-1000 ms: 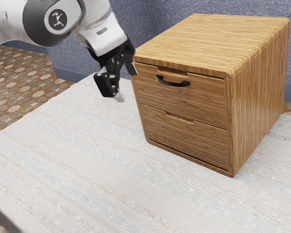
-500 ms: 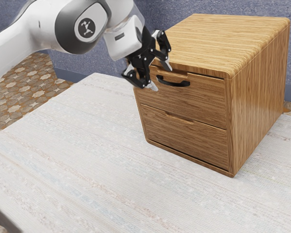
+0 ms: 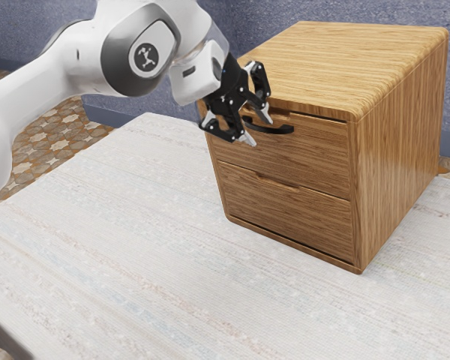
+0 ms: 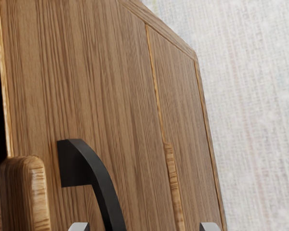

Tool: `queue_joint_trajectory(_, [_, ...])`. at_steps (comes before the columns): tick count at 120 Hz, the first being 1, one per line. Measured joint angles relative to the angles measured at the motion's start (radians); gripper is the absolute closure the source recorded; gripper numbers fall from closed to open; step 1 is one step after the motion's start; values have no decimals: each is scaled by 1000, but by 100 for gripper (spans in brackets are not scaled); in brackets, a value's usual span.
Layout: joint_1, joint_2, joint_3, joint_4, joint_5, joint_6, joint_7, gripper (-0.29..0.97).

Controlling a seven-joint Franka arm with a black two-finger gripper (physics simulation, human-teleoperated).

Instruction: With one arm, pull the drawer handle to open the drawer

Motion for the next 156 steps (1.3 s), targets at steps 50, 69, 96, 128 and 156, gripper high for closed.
queue_joint_trajectory(50, [-1,-31,22,-59,0,18,19,74])
queue_joint_trajectory(69, [-6,-97,53,-127,0,21,5,78])
queue_joint_trajectory(96, [-10,-127,57,-169,-1,25,-10,79])
queue_joint_trajectory(128, [-37,-120,67,-171,-5,33,-21,77])
queue_joint_trajectory(156, [-56,-139,65,-184,-3,30,-30,77])
